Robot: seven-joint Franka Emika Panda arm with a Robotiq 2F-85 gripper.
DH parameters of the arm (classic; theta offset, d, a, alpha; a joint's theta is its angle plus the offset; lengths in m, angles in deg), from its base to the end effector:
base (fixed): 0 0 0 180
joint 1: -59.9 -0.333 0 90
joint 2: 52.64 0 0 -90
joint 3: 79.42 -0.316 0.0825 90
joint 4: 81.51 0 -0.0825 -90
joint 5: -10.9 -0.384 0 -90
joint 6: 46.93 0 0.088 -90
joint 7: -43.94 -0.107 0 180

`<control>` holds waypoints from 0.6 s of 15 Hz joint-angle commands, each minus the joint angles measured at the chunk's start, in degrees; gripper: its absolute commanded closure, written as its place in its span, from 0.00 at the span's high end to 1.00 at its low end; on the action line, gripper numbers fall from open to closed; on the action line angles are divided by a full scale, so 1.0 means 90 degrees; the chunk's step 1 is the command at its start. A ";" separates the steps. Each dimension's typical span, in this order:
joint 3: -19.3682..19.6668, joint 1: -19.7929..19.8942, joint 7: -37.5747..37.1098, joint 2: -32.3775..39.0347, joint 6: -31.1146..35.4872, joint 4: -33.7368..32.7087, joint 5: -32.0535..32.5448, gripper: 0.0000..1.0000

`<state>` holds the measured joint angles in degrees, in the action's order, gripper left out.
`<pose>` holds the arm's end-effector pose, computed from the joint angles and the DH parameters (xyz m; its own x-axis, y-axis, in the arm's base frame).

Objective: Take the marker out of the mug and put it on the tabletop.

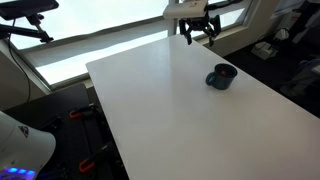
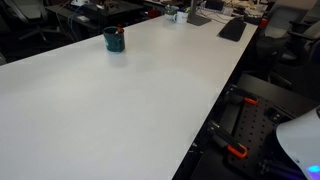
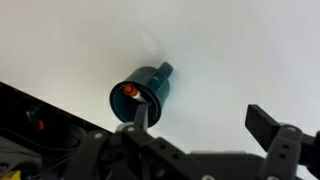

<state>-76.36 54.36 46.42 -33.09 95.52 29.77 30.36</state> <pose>0.6348 0.0309 0.3275 0.9243 0.3506 0.1510 0.3012 -0.9128 0.2758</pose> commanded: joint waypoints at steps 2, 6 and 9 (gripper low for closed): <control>-0.0494 0.0070 0.0415 -0.0553 -0.1185 -0.0339 -0.0751 1.00; -0.0757 0.0079 0.0799 -0.1228 -0.1504 -0.0414 -0.1192 1.00; -0.0822 0.0067 0.1000 -0.1772 -0.1500 -0.0356 -0.1393 1.00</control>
<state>-82.82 54.41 52.89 -44.06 83.78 25.54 19.85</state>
